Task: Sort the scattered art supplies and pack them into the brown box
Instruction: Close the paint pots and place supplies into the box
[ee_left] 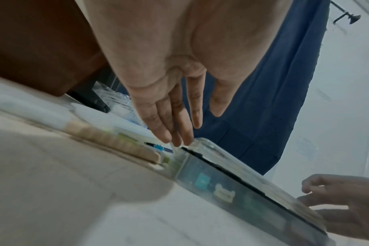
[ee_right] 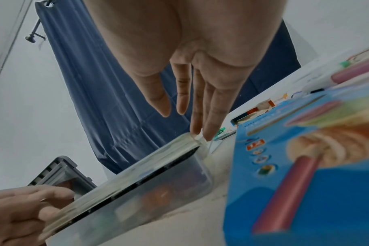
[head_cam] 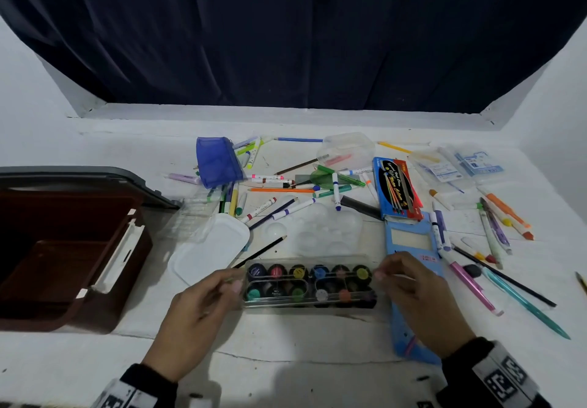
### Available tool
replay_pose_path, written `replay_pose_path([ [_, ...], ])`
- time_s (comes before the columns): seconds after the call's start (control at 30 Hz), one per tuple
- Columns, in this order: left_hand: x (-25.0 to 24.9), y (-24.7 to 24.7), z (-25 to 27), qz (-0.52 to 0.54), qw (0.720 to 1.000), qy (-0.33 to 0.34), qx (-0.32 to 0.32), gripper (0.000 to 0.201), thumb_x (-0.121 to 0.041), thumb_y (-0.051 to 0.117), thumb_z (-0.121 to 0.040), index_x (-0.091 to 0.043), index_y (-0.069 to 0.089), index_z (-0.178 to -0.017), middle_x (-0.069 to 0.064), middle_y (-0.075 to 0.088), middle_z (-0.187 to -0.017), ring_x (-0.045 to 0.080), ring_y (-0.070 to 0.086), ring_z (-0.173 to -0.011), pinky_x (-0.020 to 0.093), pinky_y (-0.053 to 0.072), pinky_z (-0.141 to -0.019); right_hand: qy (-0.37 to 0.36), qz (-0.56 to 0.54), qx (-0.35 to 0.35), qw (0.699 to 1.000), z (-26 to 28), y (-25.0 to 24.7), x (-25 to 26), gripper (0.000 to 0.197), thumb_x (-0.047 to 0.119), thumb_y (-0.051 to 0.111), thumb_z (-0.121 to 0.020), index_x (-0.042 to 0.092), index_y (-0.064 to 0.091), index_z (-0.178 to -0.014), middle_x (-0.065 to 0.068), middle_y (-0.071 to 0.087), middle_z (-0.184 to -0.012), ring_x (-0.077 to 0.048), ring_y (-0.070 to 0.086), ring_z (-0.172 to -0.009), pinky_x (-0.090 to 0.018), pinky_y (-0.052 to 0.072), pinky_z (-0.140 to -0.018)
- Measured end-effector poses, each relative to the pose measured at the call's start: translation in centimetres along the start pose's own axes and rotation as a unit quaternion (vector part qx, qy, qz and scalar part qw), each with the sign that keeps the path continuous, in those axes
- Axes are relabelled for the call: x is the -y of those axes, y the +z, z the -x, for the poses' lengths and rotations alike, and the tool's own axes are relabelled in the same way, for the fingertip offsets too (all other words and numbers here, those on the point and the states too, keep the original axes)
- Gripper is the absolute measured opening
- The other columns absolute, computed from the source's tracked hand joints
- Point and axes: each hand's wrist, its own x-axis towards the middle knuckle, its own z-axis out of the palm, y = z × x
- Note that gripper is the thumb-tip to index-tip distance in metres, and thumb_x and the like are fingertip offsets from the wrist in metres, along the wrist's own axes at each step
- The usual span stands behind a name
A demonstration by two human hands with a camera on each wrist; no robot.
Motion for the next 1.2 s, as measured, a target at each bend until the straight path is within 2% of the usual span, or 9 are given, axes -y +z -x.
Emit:
replay_pose_path([
  [0.07,0.2,0.2,0.5,0.000,1.000,0.002,-0.007,0.019,-0.027,0.065,-0.093,-0.025,0.073,-0.110,0.002,0.076,-0.099,0.016,0.072,-0.096,0.028,0.054,-0.092,0.004,0.008,-0.005,1.000,0.3,0.1,-0.3,0.006,0.007,0.066,-0.090,0.013,0.064,-0.090,0.005,0.071,-0.092,0.001,0.068,-0.083,-0.008,0.050,-0.069],
  [0.27,0.1,0.4,0.9,-0.039,0.999,0.005,-0.015,0.023,-0.013,0.070,-0.088,-0.024,0.074,-0.107,-0.005,0.077,-0.096,0.010,0.072,-0.093,0.022,0.055,-0.090,-0.075,0.155,-0.037,0.984,0.5,0.6,-1.6,0.020,0.012,0.078,-0.079,0.024,0.063,-0.078,0.015,0.068,-0.077,-0.004,0.067,-0.079,-0.022,0.056,-0.074],
  [0.33,0.2,0.4,0.7,-0.064,0.998,0.010,-0.016,0.025,-0.010,0.073,-0.087,-0.027,0.073,-0.106,-0.005,0.076,-0.094,0.010,0.072,-0.091,0.022,0.055,-0.088,-0.080,0.172,-0.038,0.981,0.4,0.6,-1.7,0.021,0.012,0.080,-0.076,0.025,0.063,-0.076,0.016,0.067,-0.075,-0.002,0.065,-0.077,-0.016,0.054,-0.073],
  [0.4,0.4,0.3,0.6,-0.086,0.996,0.009,-0.024,0.031,-0.012,0.076,-0.084,-0.030,0.070,-0.108,-0.003,0.074,-0.091,0.012,0.072,-0.088,0.020,0.055,-0.085,-0.077,0.170,-0.036,0.982,0.2,0.6,-2.0,0.023,0.011,0.081,-0.075,0.024,0.063,-0.075,0.015,0.066,-0.075,-0.002,0.064,-0.078,-0.007,0.048,-0.071],
  [0.5,1.0,0.2,0.2,-0.136,0.989,0.008,-0.063,0.042,-0.014,0.082,-0.080,-0.032,0.067,-0.114,-0.005,0.068,-0.090,0.012,0.069,-0.083,0.020,0.055,-0.076,-0.060,0.168,-0.040,0.983,-0.1,0.6,-2.2,0.022,0.012,0.081,-0.075,0.024,0.062,-0.075,0.012,0.066,-0.077,0.000,0.061,-0.085,-0.003,0.045,-0.072],
  [0.6,1.1,0.1,-0.1,-0.198,0.977,-0.007,-0.074,0.035,-0.022,0.083,-0.078,-0.038,0.066,-0.105,-0.007,0.063,-0.087,0.011,0.063,-0.078,0.021,0.052,-0.068,-0.039,0.187,-0.048,0.980,-0.2,0.5,-2.1,0.018,0.020,0.081,-0.077,0.023,0.064,-0.081,0.013,0.063,-0.081,0.001,0.058,-0.083,-0.002,0.041,-0.071],
  [0.8,1.0,0.2,0.1,-0.195,0.977,-0.070,-0.055,0.028,-0.037,0.078,-0.081,-0.035,0.068,-0.106,-0.007,0.067,-0.084,0.001,0.060,-0.077,0.010,0.045,-0.067,0.056,0.236,-0.011,0.970,-0.5,0.2,-2.2,0.034,0.053,0.076,-0.075,0.031,0.062,-0.097,0.015,0.058,-0.089,-0.004,0.057,-0.079,-0.018,0.046,-0.069],
  [1.03,0.1,0.2,-1.1,-0.142,0.981,-0.127,-0.046,0.023,-0.032,0.083,-0.077,-0.032,0.068,-0.095,-0.012,0.071,-0.072,-0.001,0.061,-0.062,0.007,0.043,-0.058,0.106,0.229,0.009,0.968,-1.5,-0.1,-1.3,0.038,0.052,0.079,-0.072,0.035,0.058,-0.099,0.015,0.060,-0.086,-0.007,0.060,-0.083,-0.029,0.054,-0.075],
  [1.2,0.4,0.2,-0.8,-0.117,0.982,-0.136,-0.064,0.021,-0.035,0.085,-0.075,-0.027,0.071,-0.088,-0.003,0.070,-0.069,0.003,0.058,-0.056,0.010,0.043,-0.054,0.097,0.193,-0.051,0.975,-0.1,0.7,-2.4,0.033,0.053,0.079,-0.071,0.031,0.061,-0.087,0.015,0.063,-0.074,-0.010,0.059,-0.085,-0.023,0.049,-0.067],
])
